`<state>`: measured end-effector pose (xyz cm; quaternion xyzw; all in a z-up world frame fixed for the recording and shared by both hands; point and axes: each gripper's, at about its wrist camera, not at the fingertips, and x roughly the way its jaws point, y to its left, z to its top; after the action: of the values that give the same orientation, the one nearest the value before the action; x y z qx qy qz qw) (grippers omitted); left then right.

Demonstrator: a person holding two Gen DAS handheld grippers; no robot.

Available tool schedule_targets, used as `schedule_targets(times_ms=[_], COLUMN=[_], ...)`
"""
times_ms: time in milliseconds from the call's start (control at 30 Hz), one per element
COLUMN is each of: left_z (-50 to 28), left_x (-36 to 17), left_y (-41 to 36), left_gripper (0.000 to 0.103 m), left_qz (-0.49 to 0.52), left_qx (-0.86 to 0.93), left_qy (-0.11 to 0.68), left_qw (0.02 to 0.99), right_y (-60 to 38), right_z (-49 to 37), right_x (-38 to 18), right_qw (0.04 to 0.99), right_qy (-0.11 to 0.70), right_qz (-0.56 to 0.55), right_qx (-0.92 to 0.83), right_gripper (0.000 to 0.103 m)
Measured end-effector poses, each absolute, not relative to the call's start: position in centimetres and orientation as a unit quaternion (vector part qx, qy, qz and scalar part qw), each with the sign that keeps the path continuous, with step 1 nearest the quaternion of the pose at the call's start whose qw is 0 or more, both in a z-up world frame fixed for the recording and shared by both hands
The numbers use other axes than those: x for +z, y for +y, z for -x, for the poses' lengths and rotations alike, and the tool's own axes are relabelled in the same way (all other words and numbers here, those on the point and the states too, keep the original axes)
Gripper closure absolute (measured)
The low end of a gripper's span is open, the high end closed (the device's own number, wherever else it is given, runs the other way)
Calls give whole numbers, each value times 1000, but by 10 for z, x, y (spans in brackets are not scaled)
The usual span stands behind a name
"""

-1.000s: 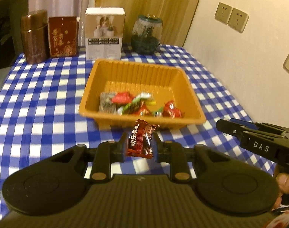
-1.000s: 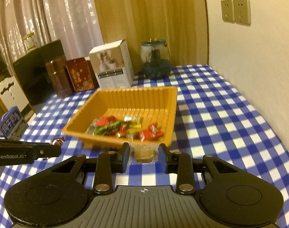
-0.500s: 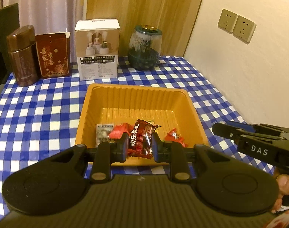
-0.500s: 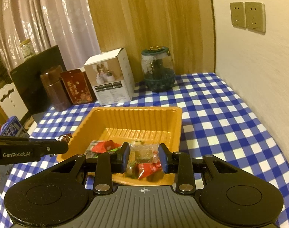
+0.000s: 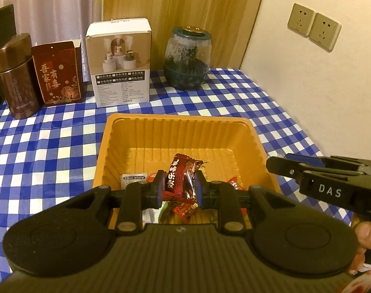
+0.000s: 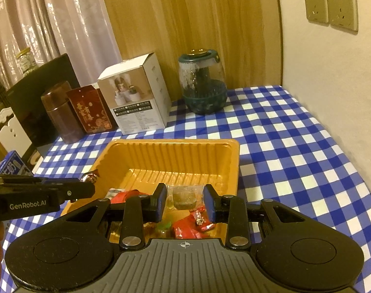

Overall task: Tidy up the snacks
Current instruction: 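Carry the brown-red candy and brown cake over the tray with both grippers, then open both grippers to drop the candy and brown cake into the tray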

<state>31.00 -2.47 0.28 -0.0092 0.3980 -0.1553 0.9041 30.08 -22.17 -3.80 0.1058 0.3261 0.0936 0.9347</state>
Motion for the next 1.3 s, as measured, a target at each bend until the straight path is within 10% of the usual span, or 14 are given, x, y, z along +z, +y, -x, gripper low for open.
schedule_targets(times_ms=[1300], left_z=[-334], left_x=[-22], left_y=[-21], left_gripper=[63], left_qz=[11], left_qx=[-134], left_qy=[400], left_qw=[907], right_y=[-224], right_z=[-326], right_x=[-57], right_qw=[926], right_qy=[343], right_qz=[-130], right_qx=[90], right_gripper=[69])
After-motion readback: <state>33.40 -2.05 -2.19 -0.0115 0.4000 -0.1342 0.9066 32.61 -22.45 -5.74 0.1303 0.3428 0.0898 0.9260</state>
